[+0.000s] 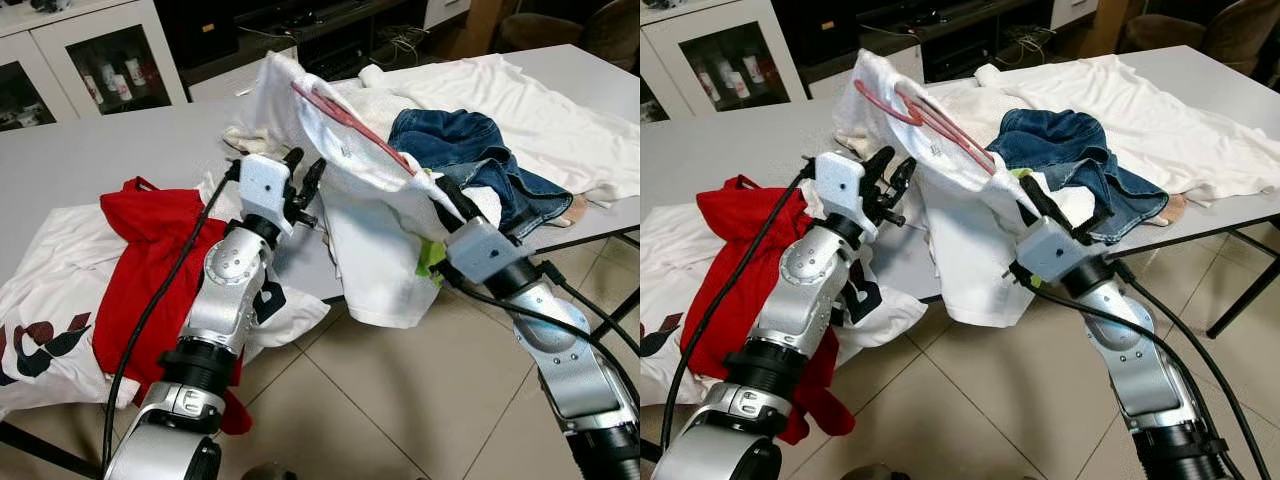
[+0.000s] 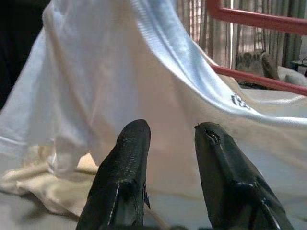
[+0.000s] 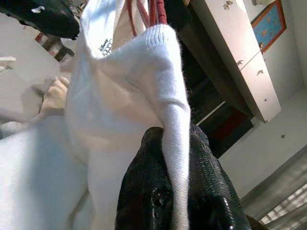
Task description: Hang hanger
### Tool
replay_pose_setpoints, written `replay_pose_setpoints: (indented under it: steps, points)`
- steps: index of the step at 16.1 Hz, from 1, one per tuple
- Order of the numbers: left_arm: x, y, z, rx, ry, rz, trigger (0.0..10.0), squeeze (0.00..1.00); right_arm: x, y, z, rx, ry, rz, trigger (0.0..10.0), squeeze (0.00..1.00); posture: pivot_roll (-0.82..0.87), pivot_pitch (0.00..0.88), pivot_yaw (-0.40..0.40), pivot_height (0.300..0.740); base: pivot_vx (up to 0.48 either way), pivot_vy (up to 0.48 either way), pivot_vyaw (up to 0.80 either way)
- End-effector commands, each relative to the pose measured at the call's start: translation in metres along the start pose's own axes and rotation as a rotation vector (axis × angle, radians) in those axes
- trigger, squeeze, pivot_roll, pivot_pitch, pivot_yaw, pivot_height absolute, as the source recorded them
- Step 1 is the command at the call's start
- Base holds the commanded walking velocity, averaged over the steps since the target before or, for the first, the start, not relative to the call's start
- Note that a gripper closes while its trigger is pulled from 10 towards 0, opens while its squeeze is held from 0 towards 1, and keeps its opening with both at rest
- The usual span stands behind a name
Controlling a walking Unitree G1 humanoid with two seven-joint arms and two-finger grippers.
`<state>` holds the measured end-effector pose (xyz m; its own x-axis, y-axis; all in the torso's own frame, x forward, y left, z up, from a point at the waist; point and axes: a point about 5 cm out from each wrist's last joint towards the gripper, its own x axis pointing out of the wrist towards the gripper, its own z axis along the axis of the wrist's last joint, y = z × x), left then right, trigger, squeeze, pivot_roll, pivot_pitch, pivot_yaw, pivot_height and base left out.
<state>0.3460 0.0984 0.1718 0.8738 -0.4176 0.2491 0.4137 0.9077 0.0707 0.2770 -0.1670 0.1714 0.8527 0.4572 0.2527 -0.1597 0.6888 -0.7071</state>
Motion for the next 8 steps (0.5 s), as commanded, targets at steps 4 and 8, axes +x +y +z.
replay_pose_setpoints:
  steps: [4, 8]
  points:
    - [0.006, 0.005, 0.009, -0.230, -0.015, 0.021, 10.0, 0.00, -0.003, 0.005, 0.005, -0.037, -0.036, -0.014, 10.0, 0.00, 0.04, 0.000, 0.123, 0.740, 0.000, 0.000, 0.00]
    - [0.004, -0.007, 0.012, -0.349, 0.000, -0.137, 10.0, 0.00, -0.004, 0.011, -0.001, -0.057, 0.008, -0.015, 10.0, 0.00, 0.04, 0.000, 0.128, 0.740, 0.000, 0.000, 0.00]
